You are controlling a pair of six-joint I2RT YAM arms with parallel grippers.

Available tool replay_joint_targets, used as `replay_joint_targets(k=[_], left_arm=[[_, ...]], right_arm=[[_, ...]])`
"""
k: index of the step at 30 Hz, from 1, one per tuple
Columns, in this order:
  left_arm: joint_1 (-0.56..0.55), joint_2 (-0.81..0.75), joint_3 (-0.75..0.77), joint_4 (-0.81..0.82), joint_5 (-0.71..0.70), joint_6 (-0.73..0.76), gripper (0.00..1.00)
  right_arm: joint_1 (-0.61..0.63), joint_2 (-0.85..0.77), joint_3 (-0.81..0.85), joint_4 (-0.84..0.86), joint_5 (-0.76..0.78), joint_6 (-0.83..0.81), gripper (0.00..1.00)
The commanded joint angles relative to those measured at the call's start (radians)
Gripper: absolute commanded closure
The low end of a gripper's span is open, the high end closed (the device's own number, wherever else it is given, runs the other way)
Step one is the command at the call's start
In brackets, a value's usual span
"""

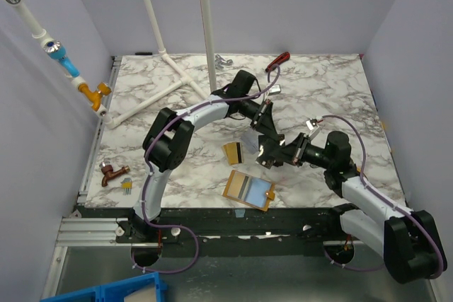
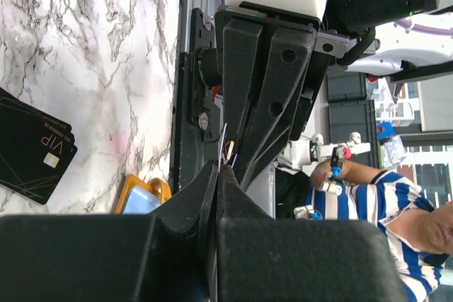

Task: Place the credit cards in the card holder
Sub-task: Place the credit card at the center of the board.

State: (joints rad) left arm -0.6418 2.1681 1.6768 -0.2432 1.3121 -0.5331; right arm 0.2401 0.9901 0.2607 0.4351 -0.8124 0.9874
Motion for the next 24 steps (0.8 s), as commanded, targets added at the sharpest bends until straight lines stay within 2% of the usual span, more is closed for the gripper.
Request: replay_joint_targets(k=[1, 13, 20, 24], left_arm=[[0.041, 0.009, 0.027, 0.125, -0.182, -0.059, 1.0], [0.059, 0.052, 0.081, 0.056, -0.262, 0.012, 1.0], [0.031, 0.078, 0.089, 0.004, -0.298, 0.064, 1.0], [-0.003, 0.107, 0.095, -0.043, -0.345, 0.115, 0.94]], right_arm=[[0.011, -0.036, -0.05, -0.021, -0.054, 0.023, 0.99], [0.011, -0.123, -0.087, -0.074, -0.054, 0.04, 0.99], [0.011, -0.13, -0.055, -0.102, -0.048, 0.027, 0.99], [0.011, -0.153, -0.002, -0.19, -0.019, 0.001, 0.99]])
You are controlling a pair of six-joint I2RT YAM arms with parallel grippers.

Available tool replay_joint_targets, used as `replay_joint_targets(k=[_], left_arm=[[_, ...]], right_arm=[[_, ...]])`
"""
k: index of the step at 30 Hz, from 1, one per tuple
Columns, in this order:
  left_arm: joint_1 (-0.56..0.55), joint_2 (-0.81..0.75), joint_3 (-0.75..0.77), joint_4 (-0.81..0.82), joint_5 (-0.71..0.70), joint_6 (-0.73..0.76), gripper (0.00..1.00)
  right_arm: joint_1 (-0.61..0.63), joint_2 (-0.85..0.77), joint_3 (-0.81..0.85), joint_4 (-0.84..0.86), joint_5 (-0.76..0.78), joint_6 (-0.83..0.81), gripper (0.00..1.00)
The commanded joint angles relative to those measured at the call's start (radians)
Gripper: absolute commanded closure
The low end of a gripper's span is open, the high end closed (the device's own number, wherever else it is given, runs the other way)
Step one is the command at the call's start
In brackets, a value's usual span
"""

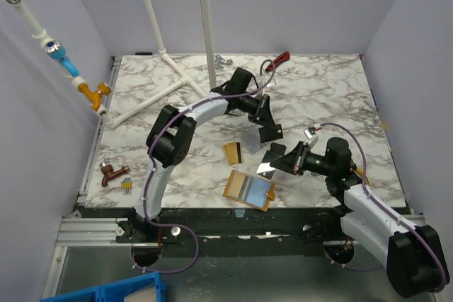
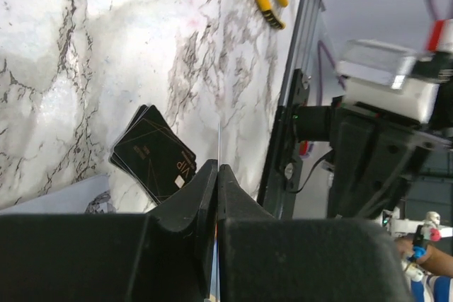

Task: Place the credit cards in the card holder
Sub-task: Place the credit card at the center of the board.

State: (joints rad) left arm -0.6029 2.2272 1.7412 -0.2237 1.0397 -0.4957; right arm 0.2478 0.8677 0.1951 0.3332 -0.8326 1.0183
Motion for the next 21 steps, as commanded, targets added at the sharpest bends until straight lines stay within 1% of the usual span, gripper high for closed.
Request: replay_joint_targets(k=[1, 4, 8, 12, 17, 19, 21], left_arm=[[-0.05, 0.055, 0.034, -0.078, -0.087, 0.092, 0.94], [-0.07, 0.077, 0.043, -0.108, -0.119, 0.122, 0.91], [-0.099, 0.099, 0.059, -0.161, -0.176, 0.187, 0.9], [-0.107, 0.126, 0.096, -0.193, -0.209, 0.2, 0.88], [-0.11, 0.134, 0.135, -0.239, -0.222, 0.225, 0.71], [-0.11, 0.128, 0.155, -0.269, -0.232, 0.246, 0.68], [-0.108, 0.113, 0.176, -0.315, -0.239, 0.279, 0.65]], right_arm=[[0.003, -0.037, 0.073, -0.107, 0.006, -0.038, 0.99], [0.002, -0.061, 0.091, -0.153, 0.015, -0.052, 0.99], [0.002, -0.067, 0.092, -0.165, 0.016, -0.051, 0.99], [0.001, -0.063, 0.097, -0.19, 0.014, -0.068, 0.99], [0.001, -0.043, 0.112, -0.324, 0.022, -0.141, 0.99], [0.002, -0.043, 0.09, -0.329, 0.026, -0.142, 1.0], [0.002, -0.039, 0.071, -0.387, 0.029, -0.148, 0.99]])
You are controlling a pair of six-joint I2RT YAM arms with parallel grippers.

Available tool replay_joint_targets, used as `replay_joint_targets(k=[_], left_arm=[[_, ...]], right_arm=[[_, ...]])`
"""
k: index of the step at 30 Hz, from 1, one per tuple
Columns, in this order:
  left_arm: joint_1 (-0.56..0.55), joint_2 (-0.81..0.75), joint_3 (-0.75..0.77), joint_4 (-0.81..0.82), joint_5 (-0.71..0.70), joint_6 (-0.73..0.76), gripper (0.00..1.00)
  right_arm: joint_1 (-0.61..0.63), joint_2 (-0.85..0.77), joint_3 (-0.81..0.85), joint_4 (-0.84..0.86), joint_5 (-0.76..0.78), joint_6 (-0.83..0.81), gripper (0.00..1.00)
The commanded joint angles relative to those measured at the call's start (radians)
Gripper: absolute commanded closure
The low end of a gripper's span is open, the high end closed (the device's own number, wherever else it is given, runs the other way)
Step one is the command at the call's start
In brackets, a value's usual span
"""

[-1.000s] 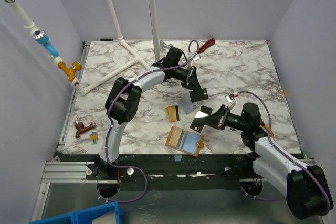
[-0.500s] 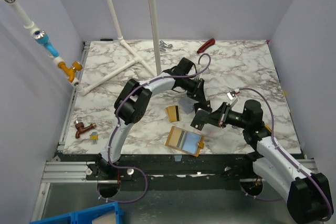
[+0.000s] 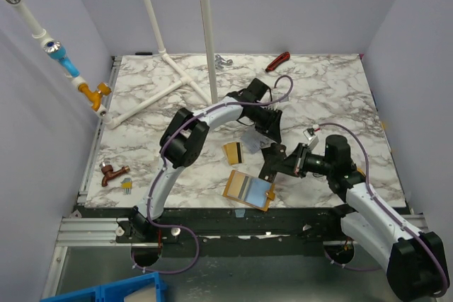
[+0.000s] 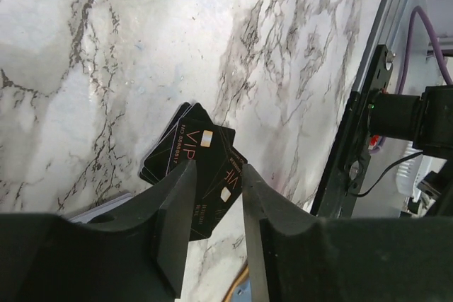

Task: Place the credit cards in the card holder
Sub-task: Place the credit card at the center of the board, then turn over the card slot in the card holder.

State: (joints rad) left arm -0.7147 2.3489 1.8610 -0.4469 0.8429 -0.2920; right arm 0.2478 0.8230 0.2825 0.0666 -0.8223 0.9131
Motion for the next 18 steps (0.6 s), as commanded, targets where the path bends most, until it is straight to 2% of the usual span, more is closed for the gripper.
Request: replay_joint_targets(k=[1, 7, 13, 18], left_arm=[[0.004, -0.023, 0.059, -0.12, -0.049, 0.093, 0.64], [0.013, -0.18, 0.005, -0.288, -0.053, 0.233, 0.56], [0.034, -0.424, -0.252, -0.335, -0.136, 0.369, 0.49], [0.051, -0.533, -0.355, -0.389, -0.215, 0.433, 0.45]], right_arm=[[0.003, 0.01, -0.017, -0.158, 0.027, -0.059, 0.99], [0.005, -0.014, -0.002, -0.362, 0.052, -0.132, 0.99], [0.016, -0.05, 0.011, -0.554, 0.071, -0.178, 0.99], [0.026, -0.095, 0.001, -0.633, 0.079, -0.177, 0.99]])
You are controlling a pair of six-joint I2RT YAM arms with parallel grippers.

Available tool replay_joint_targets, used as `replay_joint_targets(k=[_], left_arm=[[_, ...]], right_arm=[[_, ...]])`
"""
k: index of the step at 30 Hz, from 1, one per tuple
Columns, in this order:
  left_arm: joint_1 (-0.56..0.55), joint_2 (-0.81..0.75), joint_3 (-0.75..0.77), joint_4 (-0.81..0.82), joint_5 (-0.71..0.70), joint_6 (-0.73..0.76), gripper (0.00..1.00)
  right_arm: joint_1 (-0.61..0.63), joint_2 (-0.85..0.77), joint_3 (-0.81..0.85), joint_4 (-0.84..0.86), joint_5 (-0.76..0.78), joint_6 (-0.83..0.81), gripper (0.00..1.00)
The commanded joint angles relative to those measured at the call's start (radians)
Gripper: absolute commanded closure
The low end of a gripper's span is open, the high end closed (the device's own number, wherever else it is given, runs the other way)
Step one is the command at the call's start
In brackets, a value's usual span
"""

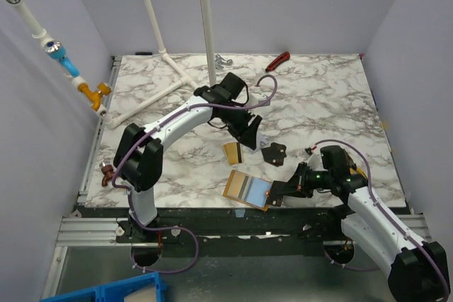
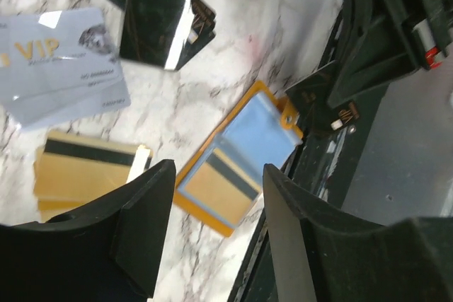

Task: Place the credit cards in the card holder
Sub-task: Turn over the card slot in the card holder.

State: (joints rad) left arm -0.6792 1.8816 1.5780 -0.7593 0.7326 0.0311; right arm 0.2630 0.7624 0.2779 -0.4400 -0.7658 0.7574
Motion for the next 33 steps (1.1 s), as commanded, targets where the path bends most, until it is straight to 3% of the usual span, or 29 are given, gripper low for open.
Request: replay_joint_targets(k=[1, 6, 13, 21, 33], left_arm=[[0.016, -0.072, -0.077, -0.089, -0.118, 0.119, 0.45], [0.018, -0.089, -0.113, -0.118, -0.144, 0.15, 0.44], [0.016, -0.11, -0.207, -0.075, -0.186, 0.189, 0.37], [0.0, -0.108, -0.292, -0.012, -0.205, 0.221, 0.4], [-0.073, -0.107, -0.365, 0.069, -0.368, 0.24, 0.44]], right_arm=[[0.013, -0.038, 0.005, -0.129, 0.019, -0.02, 0.99], [0.044, -0.012, 0.001, -0.099, 0.009, -0.008, 0.99], [0.181, 0.051, 0.007, -0.014, 0.084, 0.062, 0.99], [0.201, 0.111, 0.003, 0.032, 0.08, 0.058, 0.99], [0.27, 0.207, 0.015, 0.063, 0.113, 0.056, 0.99]])
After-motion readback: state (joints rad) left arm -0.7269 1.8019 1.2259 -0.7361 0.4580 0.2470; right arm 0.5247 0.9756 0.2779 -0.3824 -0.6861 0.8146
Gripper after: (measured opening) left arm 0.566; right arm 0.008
